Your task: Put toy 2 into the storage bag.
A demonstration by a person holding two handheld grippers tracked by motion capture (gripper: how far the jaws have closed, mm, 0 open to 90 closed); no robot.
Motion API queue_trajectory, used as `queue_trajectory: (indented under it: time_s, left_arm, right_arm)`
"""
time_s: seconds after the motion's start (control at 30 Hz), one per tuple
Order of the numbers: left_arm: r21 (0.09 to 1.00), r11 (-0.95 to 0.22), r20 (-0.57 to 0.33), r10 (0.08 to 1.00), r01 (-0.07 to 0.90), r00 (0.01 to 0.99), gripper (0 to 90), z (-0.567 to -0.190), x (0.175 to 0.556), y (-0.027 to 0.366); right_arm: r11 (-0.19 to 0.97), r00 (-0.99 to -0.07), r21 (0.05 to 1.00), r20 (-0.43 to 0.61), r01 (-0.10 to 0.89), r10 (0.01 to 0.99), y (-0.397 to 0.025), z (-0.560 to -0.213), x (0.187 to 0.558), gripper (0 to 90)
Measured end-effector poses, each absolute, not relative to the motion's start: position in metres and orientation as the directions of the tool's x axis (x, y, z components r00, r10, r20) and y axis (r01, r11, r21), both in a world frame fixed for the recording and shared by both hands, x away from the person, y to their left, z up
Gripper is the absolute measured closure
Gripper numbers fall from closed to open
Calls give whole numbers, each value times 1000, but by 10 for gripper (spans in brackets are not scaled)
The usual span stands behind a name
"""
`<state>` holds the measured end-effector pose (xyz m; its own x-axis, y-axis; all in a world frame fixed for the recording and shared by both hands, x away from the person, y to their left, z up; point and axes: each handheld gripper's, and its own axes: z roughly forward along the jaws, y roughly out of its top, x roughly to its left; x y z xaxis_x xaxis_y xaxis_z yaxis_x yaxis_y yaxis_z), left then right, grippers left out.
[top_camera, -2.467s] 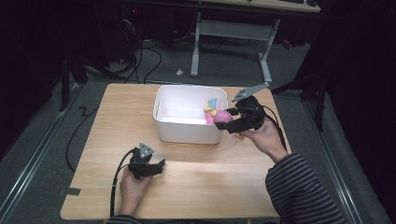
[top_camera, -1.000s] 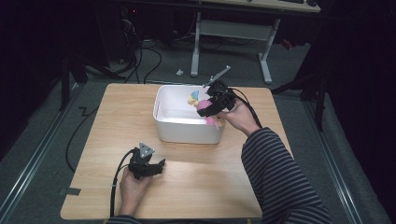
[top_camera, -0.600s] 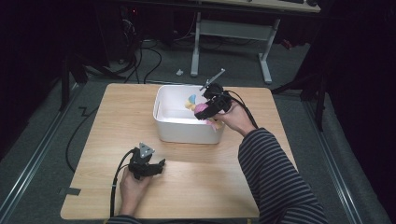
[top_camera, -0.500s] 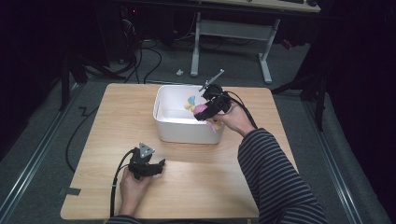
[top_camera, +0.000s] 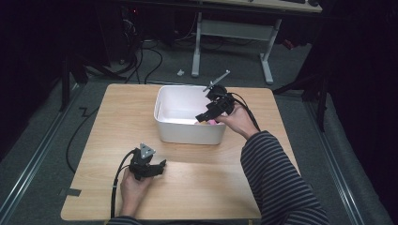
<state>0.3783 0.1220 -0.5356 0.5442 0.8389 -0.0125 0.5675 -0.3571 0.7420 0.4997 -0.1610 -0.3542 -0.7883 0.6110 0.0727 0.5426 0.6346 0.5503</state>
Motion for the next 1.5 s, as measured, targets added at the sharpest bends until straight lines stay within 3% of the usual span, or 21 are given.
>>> queue_trajectory:
  time_s: [0.3,0.97,1.2,1.5]
  left_arm:
    - [742,-356,-13,840,568,543,279,-536,378,122]
    - [742,-356,-13,839,567,544,279,-536,378,122]
    - [743,-356,-13,839,567,544,279,-536,378,122]
    - [743,-356,-13,839,567,544,278,-536,378,122]
  right_arm:
    - [562,-772,654,54,506,633,-190,-349,468,323]
    - [428,-677,750,35,504,735,-266,-370,395,362]
    - [425,-639,739,9,523,769,-278,-411,376,368]
    - [362,-573,704,77,611,816,-286,-489,362,367]
